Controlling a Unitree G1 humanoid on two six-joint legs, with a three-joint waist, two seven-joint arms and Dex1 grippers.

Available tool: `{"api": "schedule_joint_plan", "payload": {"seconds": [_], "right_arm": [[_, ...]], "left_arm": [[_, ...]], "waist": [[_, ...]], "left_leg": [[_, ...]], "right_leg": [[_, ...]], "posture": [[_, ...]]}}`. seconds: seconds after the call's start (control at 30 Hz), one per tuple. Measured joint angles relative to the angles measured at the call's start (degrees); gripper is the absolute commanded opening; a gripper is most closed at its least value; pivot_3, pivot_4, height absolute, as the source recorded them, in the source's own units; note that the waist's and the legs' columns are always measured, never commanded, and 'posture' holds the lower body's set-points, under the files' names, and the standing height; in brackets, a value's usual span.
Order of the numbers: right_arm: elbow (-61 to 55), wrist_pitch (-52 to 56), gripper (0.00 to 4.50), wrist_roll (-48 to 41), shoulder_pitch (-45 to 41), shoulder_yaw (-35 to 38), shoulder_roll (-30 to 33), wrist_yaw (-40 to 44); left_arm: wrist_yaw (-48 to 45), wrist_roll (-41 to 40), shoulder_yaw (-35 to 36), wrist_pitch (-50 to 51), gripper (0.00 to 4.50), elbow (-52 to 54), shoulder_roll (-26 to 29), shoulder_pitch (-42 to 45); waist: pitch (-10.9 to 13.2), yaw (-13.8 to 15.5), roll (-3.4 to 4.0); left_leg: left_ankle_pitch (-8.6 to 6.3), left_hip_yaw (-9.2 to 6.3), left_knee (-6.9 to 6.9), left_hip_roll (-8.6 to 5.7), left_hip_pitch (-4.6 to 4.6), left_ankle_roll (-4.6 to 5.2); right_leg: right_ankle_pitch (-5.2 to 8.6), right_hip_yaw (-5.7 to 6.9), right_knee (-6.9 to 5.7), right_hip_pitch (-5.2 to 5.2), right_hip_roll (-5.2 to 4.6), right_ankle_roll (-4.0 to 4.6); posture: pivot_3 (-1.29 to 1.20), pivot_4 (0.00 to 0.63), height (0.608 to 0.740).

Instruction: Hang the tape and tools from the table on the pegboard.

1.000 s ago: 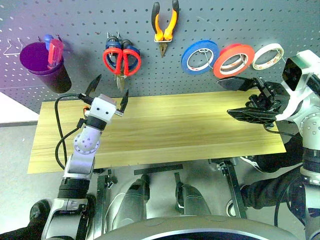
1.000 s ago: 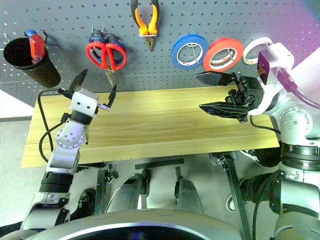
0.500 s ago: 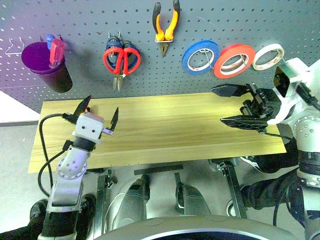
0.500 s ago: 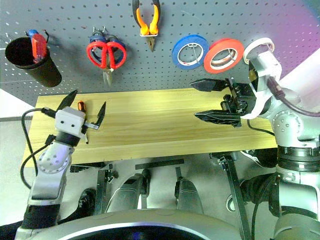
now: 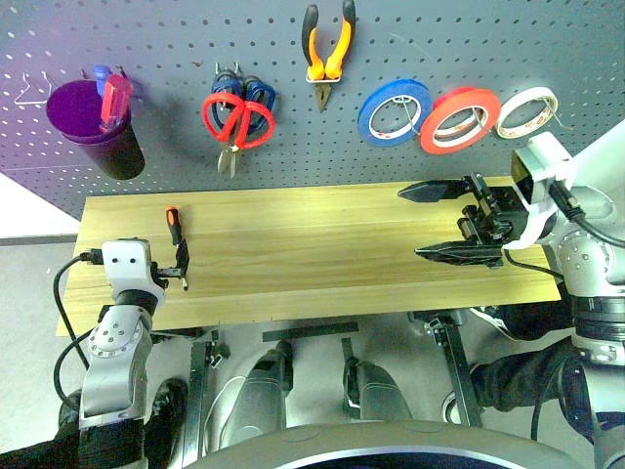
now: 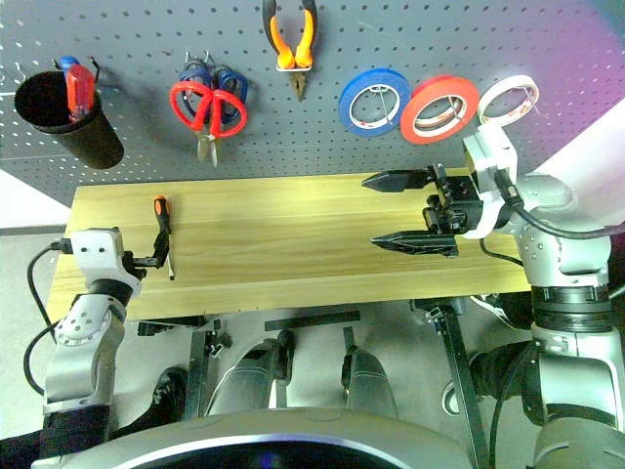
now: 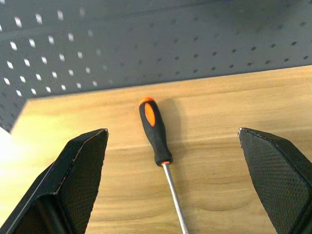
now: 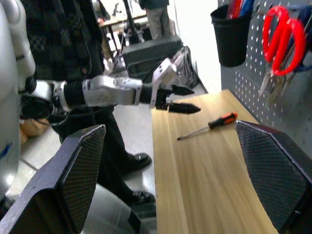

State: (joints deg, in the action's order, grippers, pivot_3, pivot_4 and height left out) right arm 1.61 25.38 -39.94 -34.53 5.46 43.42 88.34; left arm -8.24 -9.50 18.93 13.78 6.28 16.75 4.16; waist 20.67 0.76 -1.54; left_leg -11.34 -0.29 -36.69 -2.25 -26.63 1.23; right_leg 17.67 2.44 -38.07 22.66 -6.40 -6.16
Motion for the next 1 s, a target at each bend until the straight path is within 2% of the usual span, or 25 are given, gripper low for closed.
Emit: {"api": "schedule_joint_plan", "payload": {"seconds": [0.4,0.7,1.0], "right_arm": [[-1.4,0.5,4.5,1.2,1.9,-0.6,0.6,-0.8],[-3.8,2.0,4.5,1.5,3.2,-0.8,1.5,-1.9],[-5.1,3.9,4.5,1.4,4.8,-0.8,2.3,-2.6]], "left_arm": [[2.6,0.3,0.4,-0.8,4.48,-17.9,1.9,10.9],[3.4,0.2,0.1,-1.2,4.48,-20.4,1.8,12.5],[3.6,0.3,-0.3,-2.0,4.48,-24.3,1.9,15.3]], "waist": [[0.0,-0.1,-0.02],[1.3,-0.2,0.02],[2.8,-0.2,0.09]], "left_leg": [[-0.02,0.02,0.01,0.0,0.0,0.02],[-0.12,0.04,0.02,0.01,-0.02,0.2],[-0.16,0.09,0.04,0.0,-0.12,0.27]], "right_leg": [[0.0,0.0,0.01,0.01,-0.04,0.0],[0.0,-0.03,0.08,0.01,-0.15,0.02],[0.0,-0.02,0.15,0.09,-0.22,0.02]], "posture": [[-0.04,0.392,0.74],[-0.03,0.449,0.74],[-0.05,0.475,0.74]]}}
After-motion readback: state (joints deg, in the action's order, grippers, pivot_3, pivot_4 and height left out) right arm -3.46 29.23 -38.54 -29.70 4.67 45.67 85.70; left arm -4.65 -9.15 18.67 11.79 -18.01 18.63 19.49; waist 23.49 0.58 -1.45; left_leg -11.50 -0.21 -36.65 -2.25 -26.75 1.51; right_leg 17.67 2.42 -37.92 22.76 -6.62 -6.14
